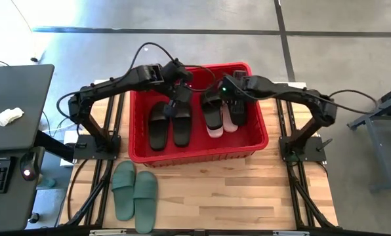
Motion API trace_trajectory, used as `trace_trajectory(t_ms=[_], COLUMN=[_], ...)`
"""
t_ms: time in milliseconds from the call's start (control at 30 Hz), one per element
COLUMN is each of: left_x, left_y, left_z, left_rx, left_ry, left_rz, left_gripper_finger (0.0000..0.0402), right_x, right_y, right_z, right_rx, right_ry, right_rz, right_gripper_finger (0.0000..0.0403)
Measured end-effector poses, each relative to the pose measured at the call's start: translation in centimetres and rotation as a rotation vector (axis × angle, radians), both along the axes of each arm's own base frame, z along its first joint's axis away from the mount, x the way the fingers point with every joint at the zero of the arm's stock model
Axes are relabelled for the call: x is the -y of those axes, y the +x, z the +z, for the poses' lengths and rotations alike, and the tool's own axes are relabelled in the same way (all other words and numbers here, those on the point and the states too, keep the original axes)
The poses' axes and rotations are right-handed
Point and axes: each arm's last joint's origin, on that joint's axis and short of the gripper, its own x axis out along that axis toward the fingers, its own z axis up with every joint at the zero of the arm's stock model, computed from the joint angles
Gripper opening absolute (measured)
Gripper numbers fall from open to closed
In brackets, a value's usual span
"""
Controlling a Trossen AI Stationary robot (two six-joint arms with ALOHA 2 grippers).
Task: Pick and place slides into bin
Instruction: Stack the black slipper on top of the pink slipper in the red bin
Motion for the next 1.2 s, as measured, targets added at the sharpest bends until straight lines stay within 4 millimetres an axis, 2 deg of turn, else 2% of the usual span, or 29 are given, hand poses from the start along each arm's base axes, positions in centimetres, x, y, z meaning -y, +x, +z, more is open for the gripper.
trace_trajectory(t_ms=[267,467,967,1200], left_x=[-1.1,-1.2,-1.2,-1.2], left_y=[-0.6,-0.4,-0.3,-0.3], left_z=[0.1,0.2,0.3,0.3], left_rx=[0.003,0.030,0.035,0.038], left_ry=[0.003,0.017,0.019,0.012], left_rz=[0.036,0.033,0.034,0.042], left_gripper_finger=[0.0003,0.0003,0.0003,0.0003], right_x=[-1.8,-2.1,-1.1,-0.3], right_y=[-1.2,-0.9,-0.8,0.0], right_z=[-2.8,-3.4,-3.3,-5.2], right_rx=[-0.063,-0.053,-0.022,-0.108], right_ry=[-0.018,-0.014,-0.013,-0.032], right_rz=[0.057,0.072,0.079,0.074], right_gripper_finger=[0.0201,0.0201,0.0201,0.0201])
